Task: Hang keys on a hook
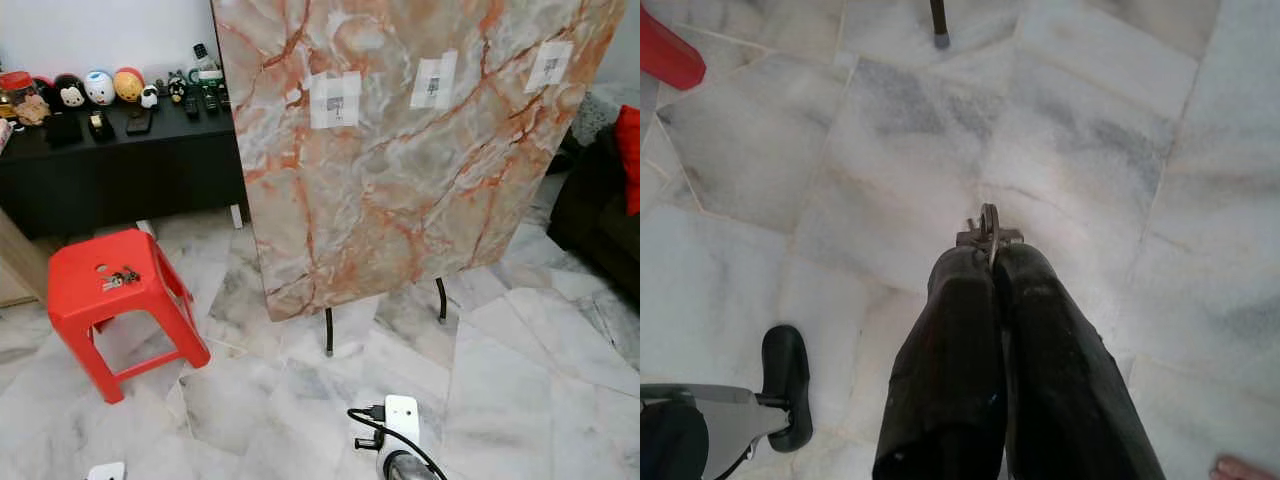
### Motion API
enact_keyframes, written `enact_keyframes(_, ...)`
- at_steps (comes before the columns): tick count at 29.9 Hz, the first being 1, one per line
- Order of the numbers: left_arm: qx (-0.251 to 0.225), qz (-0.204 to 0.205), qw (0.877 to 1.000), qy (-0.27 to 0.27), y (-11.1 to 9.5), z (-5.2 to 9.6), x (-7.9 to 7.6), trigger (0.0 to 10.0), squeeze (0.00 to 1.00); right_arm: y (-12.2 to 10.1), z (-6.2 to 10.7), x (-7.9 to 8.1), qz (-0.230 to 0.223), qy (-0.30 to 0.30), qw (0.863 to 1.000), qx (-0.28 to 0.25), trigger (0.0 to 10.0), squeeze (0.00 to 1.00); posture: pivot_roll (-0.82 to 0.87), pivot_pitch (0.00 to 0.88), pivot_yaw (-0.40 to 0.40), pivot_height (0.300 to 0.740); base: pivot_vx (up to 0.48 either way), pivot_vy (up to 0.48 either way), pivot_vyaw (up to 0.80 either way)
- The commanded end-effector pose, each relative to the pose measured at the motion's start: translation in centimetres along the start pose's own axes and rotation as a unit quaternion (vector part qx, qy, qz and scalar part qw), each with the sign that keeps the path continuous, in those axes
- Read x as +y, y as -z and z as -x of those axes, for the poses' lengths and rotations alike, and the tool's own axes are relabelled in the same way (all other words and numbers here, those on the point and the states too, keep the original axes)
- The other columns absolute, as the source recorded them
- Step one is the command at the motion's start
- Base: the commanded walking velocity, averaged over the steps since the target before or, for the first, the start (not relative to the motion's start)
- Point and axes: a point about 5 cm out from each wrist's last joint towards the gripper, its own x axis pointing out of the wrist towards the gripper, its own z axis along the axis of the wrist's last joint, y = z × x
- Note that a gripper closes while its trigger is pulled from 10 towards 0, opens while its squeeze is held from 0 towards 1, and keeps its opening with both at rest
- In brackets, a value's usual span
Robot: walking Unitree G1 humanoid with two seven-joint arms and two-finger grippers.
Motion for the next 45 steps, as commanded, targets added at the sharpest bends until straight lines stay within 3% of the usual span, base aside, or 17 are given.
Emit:
enact_keyframes(1,0.005,0.002,1.000,0.001,0.3,0.0,0.0,10.0,0.00,-0.6,-0.1,0.6,0.004,-0.004,1.000,-0.006,10.0,0.00,0.00,0.000,-0.068,0.740,0.296,0.000,0.00)
enact_keyframes(4,0.004,0.003,1.000,0.000,0.2,0.0,0.0,10.0,0.00,-0.7,-0.2,1.2,-0.001,-0.006,1.000,-0.006,10.0,0.00,-0.01,0.000,-0.070,0.740,0.306,0.000,0.00)
enact_keyframes(7,0.005,0.001,1.000,0.001,0.2,0.0,0.0,10.0,0.00,-0.4,0.0,-0.4,-0.003,0.006,1.000,-0.006,10.0,0.00,-0.01,0.000,-0.068,0.740,0.306,0.000,0.00)
enact_keyframes(22,0.004,0.000,1.000,0.002,0.2,0.0,0.0,10.0,0.00,-0.6,0.1,-1.2,0.005,0.012,1.000,-0.018,10.0,0.00,-0.01,0.000,-0.069,0.740,0.329,0.000,0.00)
enact_keyframes(27,0.005,0.000,1.000,0.002,0.2,0.0,0.0,10.0,0.00,-1.5,0.0,-1.8,-0.003,0.015,0.999,-0.033,10.0,0.00,-0.01,0.000,-0.069,0.740,0.341,0.000,0.75)
enact_keyframes(30,0.004,-0.001,1.000,0.003,0.2,0.0,0.0,10.0,0.00,-1.9,0.1,-2.5,-0.009,0.019,0.999,-0.040,10.0,0.00,-0.01,0.000,-0.069,0.740,0.344,0.000,0.54)
enact_keyframes(32,0.004,-0.002,1.000,0.003,0.2,0.0,0.0,10.0,0.00,-1.6,0.4,-4.4,-0.029,0.031,0.998,-0.047,10.0,0.00,-0.01,0.000,-0.067,0.740,0.343,0.000,0.00)
enact_keyframes(35,0.004,-0.002,1.000,0.003,0.2,0.0,0.0,10.0,0.00,-1.7,0.6,-5.1,-0.044,0.039,0.997,-0.056,10.0,0.00,-0.01,0.000,-0.066,0.740,0.344,0.000,0.00)
enact_keyframes(39,0.003,-0.004,1.000,0.003,0.1,0.0,0.0,10.0,0.00,-2.6,0.8,-6.2,-0.046,0.043,0.995,-0.083,10.0,0.00,-0.02,0.000,-0.066,0.740,0.338,0.000,0.00)
enact_keyframes(45,0.002,-0.004,1.000,0.004,0.1,0.0,0.0,10.0,0.00,-5.4,0.8,-6.2,-0.031,0.040,0.989,-0.141,10.0,0.00,-0.02,0.000,-0.069,0.740,0.054,0.000,0.00)
